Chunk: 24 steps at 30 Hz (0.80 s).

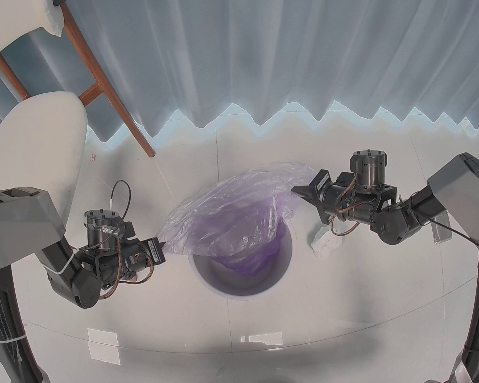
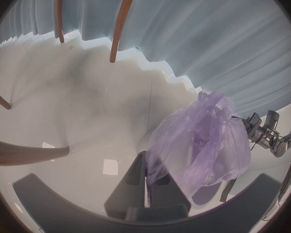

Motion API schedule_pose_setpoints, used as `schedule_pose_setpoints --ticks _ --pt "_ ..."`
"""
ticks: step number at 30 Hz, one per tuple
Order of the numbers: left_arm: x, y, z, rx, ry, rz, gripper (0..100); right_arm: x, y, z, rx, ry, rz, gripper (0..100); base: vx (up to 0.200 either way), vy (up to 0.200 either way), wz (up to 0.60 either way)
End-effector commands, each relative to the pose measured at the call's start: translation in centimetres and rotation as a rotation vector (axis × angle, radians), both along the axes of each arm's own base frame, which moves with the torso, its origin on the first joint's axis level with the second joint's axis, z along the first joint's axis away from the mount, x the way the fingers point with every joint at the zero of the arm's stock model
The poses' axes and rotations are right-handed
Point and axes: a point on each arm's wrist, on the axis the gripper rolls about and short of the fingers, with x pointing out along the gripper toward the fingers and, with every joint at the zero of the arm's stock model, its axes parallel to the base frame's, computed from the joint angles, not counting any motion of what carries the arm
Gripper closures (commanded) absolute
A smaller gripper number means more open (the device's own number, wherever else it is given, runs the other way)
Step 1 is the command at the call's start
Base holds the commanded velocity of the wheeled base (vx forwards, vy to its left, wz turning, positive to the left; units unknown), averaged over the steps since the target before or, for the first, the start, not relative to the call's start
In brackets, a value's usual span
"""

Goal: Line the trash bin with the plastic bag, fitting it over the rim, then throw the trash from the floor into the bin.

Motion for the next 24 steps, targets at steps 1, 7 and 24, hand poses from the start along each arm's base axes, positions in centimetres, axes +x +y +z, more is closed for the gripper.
schedule_pose_setpoints --ticks 1,7,24 --pt "-0.4 0.4 -0.7 0.029 0.026 -0.003 100 -0.4 -0.5 -2.2 -0.051 0.045 -0.023 100 0.0 0.0 0.0" --pt "-0.8 0.4 -1.1 0.046 0.039 -0.01 100 -1.5 -1.0 -2.8 -0.061 0.064 -0.022 100 0.0 0.0 0.0" --pt "-0.7 1.2 -3.3 0.167 0.058 -0.004 100 -6.8 -2.4 -3.6 -0.103 0.086 0.007 100 0.0 0.0 0.0"
